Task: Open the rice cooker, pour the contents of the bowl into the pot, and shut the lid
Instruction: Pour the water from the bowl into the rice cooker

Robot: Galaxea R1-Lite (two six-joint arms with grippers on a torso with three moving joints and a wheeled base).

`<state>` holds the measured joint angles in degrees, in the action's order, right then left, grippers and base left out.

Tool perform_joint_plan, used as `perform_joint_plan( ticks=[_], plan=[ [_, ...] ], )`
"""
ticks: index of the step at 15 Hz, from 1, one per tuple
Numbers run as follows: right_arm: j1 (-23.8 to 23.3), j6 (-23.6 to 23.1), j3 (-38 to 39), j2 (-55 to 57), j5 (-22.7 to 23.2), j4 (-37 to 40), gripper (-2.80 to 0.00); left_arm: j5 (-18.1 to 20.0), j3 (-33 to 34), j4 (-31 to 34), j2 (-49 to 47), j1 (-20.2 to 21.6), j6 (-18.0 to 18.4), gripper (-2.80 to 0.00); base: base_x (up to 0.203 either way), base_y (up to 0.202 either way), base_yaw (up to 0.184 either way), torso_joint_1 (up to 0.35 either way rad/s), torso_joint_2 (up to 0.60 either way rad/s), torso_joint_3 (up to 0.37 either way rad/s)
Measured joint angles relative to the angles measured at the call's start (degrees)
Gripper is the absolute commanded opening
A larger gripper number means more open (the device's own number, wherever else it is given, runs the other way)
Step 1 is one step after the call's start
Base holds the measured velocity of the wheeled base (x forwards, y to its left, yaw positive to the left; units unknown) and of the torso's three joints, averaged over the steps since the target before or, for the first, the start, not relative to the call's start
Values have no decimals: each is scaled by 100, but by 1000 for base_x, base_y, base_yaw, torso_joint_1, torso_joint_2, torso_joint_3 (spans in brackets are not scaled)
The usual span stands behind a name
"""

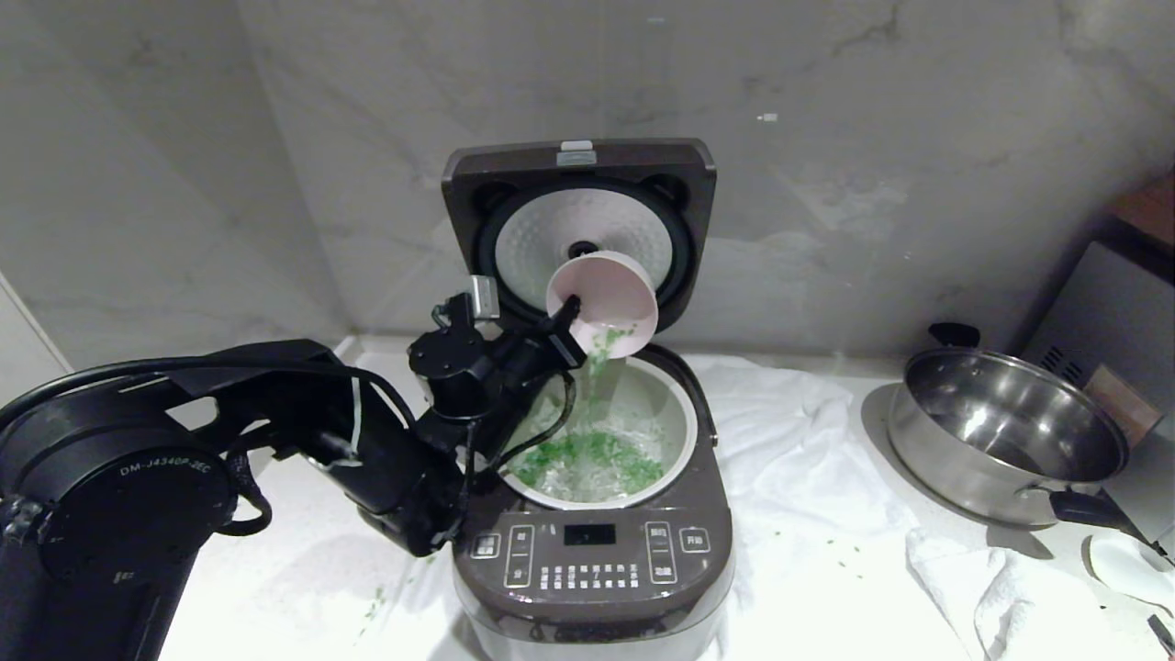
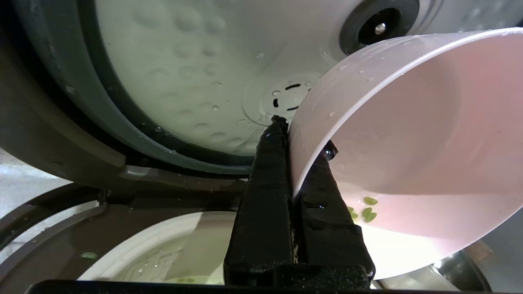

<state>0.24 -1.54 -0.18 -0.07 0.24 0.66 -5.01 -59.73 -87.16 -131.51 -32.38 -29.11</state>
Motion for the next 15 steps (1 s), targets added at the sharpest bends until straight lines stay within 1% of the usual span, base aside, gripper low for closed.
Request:
perform_joint_plan(
  ticks=[11,12,14,15],
  plan=[
    [0,0,0,0,0,-2,-280,75,-7,1,95,3,51,-280,0,0,0,0,0,0],
    [0,-2,0,0,0,-2,-280,126,18,0,157,39,93,-280,0,0,0,0,0,0],
    [0,-2,0,0,0,0,-280,353,245,15,332,154,409,-280,0,0,0,0,0,0],
    [0,-2,0,0,0,0,-280,449,401,127,472,213,539,-280,0,0,0,0,0,0]
  ],
)
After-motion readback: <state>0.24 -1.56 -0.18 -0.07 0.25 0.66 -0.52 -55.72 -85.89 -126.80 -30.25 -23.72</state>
